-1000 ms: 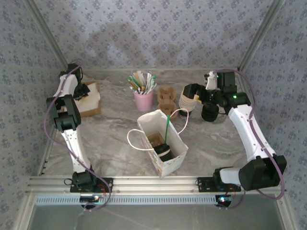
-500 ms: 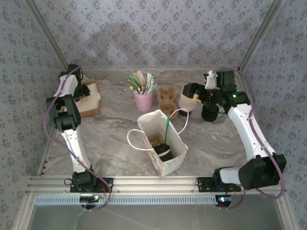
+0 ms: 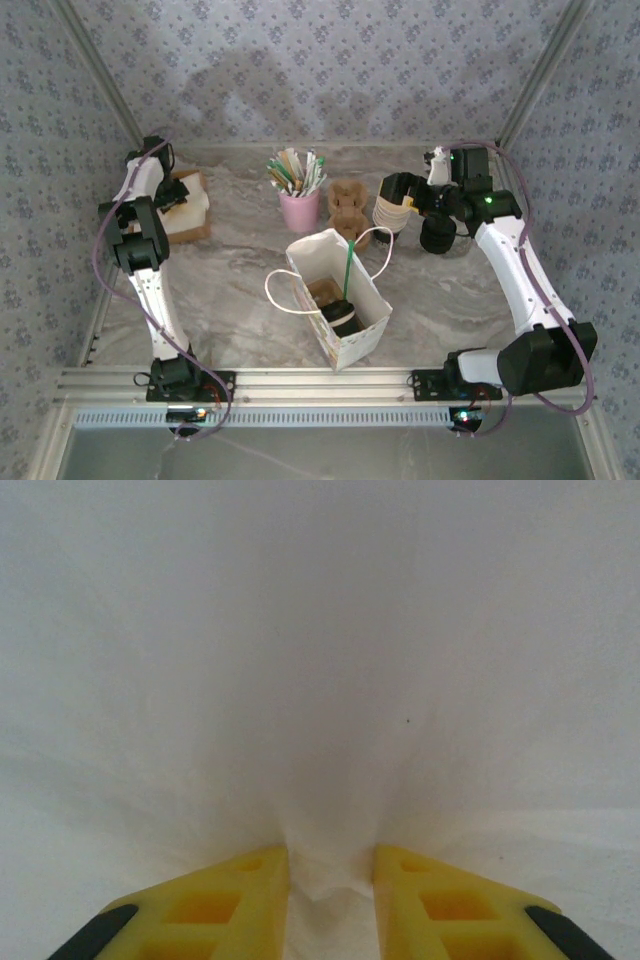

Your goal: Pack the takeout coffee

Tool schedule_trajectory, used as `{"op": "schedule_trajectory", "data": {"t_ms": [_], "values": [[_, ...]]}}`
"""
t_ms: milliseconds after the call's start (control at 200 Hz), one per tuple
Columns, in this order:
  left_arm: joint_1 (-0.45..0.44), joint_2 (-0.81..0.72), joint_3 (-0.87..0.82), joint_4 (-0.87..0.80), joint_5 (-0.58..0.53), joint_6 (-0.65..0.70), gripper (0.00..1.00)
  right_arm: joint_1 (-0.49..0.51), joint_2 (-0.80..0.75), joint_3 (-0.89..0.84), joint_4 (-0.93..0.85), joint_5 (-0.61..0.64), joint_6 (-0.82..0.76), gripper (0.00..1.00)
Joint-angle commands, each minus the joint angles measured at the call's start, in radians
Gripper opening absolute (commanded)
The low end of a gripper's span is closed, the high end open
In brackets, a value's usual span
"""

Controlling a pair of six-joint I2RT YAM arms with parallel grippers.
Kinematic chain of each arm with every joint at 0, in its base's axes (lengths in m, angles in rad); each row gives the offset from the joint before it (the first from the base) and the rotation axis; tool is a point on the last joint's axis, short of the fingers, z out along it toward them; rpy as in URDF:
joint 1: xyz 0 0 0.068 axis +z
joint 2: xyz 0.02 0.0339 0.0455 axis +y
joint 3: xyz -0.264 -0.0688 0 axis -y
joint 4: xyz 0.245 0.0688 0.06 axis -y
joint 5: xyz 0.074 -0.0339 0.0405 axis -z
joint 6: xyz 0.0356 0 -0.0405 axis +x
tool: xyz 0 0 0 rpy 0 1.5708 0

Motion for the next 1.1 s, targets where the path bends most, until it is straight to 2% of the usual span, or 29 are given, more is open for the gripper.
{"op": "schedule_trajectory", "data": {"t_ms": [0,95,270,570,740,1094], "values": [[-0.004,0.024,0.028,-0.011,0.015,0.001,0.28,0.008,0.007,0.026,-0.02,0.01,-0.018,1.0],[-0.005,0.029,0.03,-0.012,0.018,0.0,0.27,0.007,0.007,0.026,-0.022,0.01,-0.018,1.0],[-0.003,0.024,0.033,-0.013,0.016,0.0,0.11,0.008,0.007,0.026,-0.022,0.007,-0.018,1.0],[-0.003,-0.033,0.033,-0.024,-0.007,0.0,0.11,0.008,0.007,0.026,-0.017,0.001,-0.015,1.0],[-0.004,-0.061,0.03,-0.028,-0.015,-0.001,0.05,0.012,0.005,0.026,-0.017,0.001,-0.015,1.0],[-0.003,-0.112,0.014,-0.023,-0.034,-0.003,0.05,0.018,0.001,0.026,-0.023,-0.001,-0.017,1.0]]}}
